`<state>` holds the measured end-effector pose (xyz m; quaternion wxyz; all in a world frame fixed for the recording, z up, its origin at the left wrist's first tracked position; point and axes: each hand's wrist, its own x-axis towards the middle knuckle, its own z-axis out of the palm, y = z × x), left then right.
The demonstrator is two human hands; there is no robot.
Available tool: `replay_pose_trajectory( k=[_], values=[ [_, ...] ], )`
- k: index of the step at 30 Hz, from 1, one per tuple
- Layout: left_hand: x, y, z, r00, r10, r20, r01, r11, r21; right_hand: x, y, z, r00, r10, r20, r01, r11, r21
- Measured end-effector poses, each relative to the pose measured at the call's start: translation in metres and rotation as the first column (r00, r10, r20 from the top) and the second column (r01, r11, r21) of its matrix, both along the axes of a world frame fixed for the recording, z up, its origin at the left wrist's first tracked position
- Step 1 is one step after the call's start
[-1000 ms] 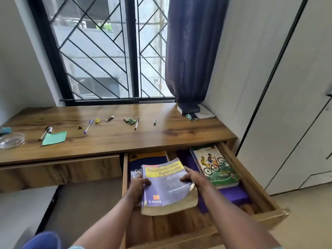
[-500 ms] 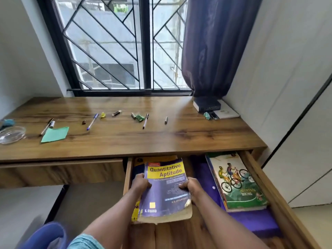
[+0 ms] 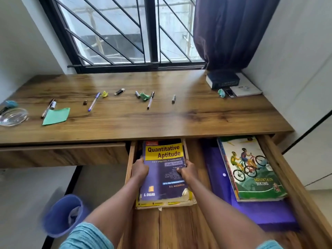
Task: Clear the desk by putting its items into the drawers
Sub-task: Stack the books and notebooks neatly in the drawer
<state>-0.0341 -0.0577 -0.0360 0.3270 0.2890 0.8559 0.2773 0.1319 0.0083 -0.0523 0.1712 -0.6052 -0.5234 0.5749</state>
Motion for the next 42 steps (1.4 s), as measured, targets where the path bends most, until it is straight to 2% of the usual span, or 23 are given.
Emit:
replay_pose_trajectory(
  k=[5, 7, 9, 11, 19, 23, 26, 30, 34, 37, 40, 42],
  values=[
    [0.024, 0.019, 0.014, 0.996, 0.073, -0.046, -0.074, 0.997, -0.024, -0.005, 0.006, 0.008, 0.975, 0.062, 0.212, -0.093, 0.985, 0.143],
    [0.042, 0.031, 0.023, 0.988, 0.13, -0.08, -0.127, 0.991, 0.038, -0.002, 0.016, 0.013, 0.946, 0.068, 0.317, -0.152, 0.956, 0.249],
    [0.061, 0.046, 0.032, 0.975, 0.157, -0.156, -0.135, 0.981, 0.14, 0.005, 0.033, 0.02, 0.931, 0.079, 0.358, -0.206, 0.92, 0.333],
    [0.08, 0.066, 0.041, 0.965, 0.162, -0.205, -0.117, 0.969, 0.218, 0.014, 0.052, 0.032, 0.932, 0.071, 0.355, -0.222, 0.887, 0.405],
    [0.162, 0.198, 0.079, 0.955, 0.099, -0.28, 0.008, 0.934, 0.358, 0.082, 0.164, 0.059, 0.959, -0.032, 0.281, -0.156, 0.769, 0.619],
    [0.187, 0.263, 0.093, 0.965, 0.085, -0.249, 0.036, 0.894, 0.446, 0.112, 0.237, 0.075, 0.962, -0.099, 0.253, -0.109, 0.711, 0.694],
    [0.195, 0.308, 0.094, 0.977, 0.058, -0.206, 0.041, 0.894, 0.446, 0.132, 0.292, 0.088, 0.945, -0.19, 0.267, -0.073, 0.672, 0.737],
    [0.187, 0.367, 0.088, 0.985, 0.041, -0.167, 0.023, 0.932, 0.362, 0.145, 0.364, 0.097, 0.939, -0.23, 0.256, -0.032, 0.68, 0.732],
    [0.171, 0.418, 0.08, 0.993, 0.027, -0.118, 0.001, 0.973, 0.23, 0.14, 0.426, 0.099, 0.954, -0.197, 0.227, 0.021, 0.796, 0.605],
    [0.159, 0.449, 0.08, 0.994, 0.009, -0.106, 0.01, 0.984, 0.177, 0.133, 0.459, 0.097, 0.957, -0.144, 0.252, -0.016, 0.841, 0.541],
    [0.15, 0.476, 0.086, 0.999, 0.044, 0.022, -0.047, 0.977, 0.21, 0.123, 0.484, 0.094, 0.973, -0.06, 0.222, -0.058, 0.87, 0.489],
    [0.148, 0.491, 0.088, 0.981, 0.062, 0.183, -0.111, 0.957, 0.267, 0.116, 0.497, 0.092, 0.984, -0.039, 0.172, -0.038, 0.906, 0.421]
  ],
)
